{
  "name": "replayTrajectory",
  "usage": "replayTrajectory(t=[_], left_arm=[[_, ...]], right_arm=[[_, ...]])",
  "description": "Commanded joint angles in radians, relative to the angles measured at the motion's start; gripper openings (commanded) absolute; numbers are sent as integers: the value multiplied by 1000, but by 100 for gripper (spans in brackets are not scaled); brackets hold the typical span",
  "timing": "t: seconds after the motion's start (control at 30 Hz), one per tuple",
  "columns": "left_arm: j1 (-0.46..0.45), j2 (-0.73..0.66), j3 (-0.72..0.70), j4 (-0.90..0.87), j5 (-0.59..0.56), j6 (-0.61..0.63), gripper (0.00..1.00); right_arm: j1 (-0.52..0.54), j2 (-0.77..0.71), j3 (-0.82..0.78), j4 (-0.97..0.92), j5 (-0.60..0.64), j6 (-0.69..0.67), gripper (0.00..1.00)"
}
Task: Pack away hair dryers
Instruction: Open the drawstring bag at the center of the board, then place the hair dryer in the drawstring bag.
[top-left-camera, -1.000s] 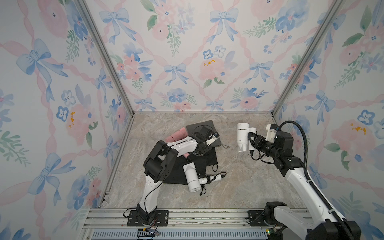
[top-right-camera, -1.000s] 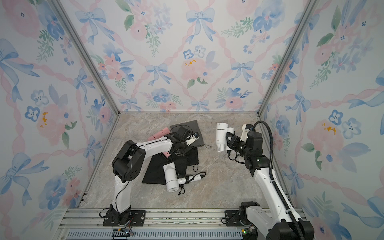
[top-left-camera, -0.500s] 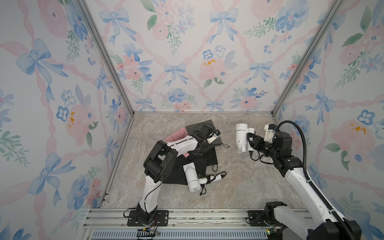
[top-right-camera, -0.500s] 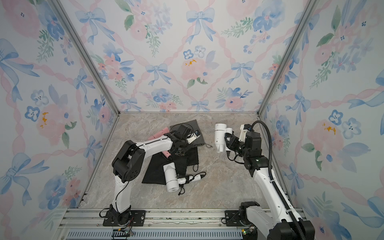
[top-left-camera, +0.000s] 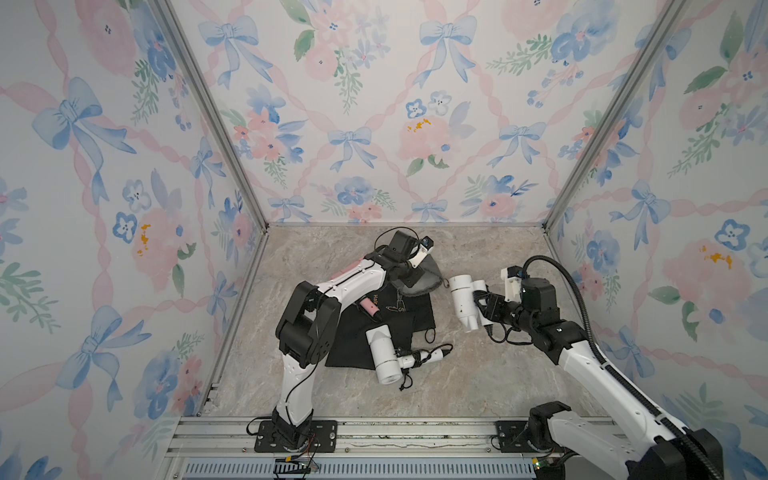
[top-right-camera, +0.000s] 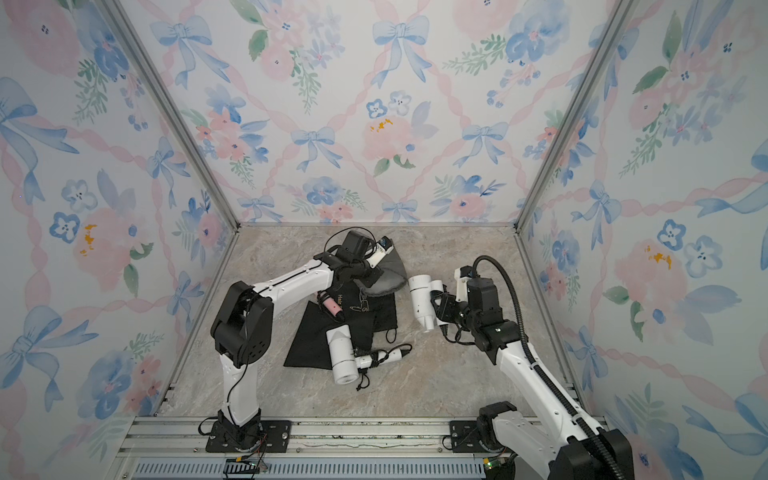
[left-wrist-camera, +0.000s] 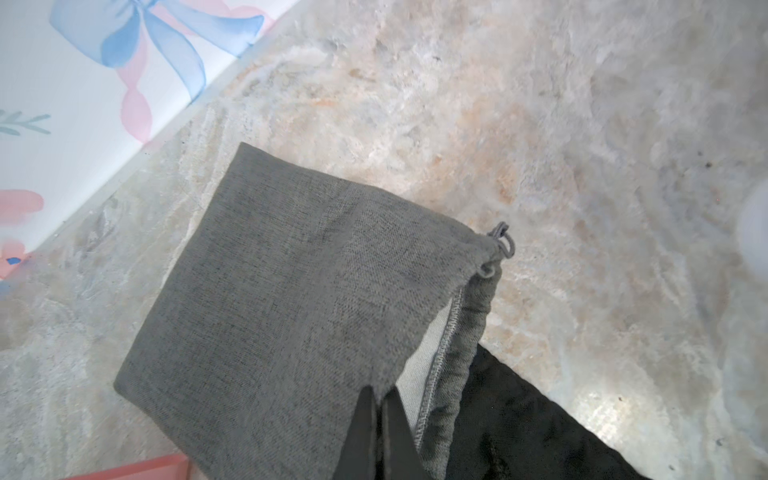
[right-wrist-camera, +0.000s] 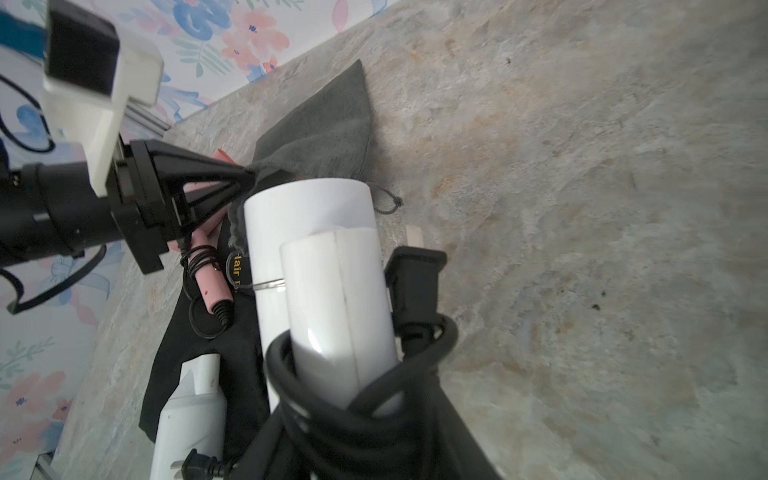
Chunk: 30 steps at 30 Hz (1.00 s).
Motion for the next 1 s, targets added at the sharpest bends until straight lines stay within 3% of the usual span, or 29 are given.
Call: replayTrajectory(t=[0.0,0.43,0.97], left_arm=[[9,-38,23,-4,70,-57,0],[23,-77,35,-5,153,-157,0],[-4,-117,-14,-4,162,-139,0]], right_arm=[[56,20,14,38,28,-57,29],[189,215,134,113,-14,-130,29],[168,411,272,113,-107,-183,30]])
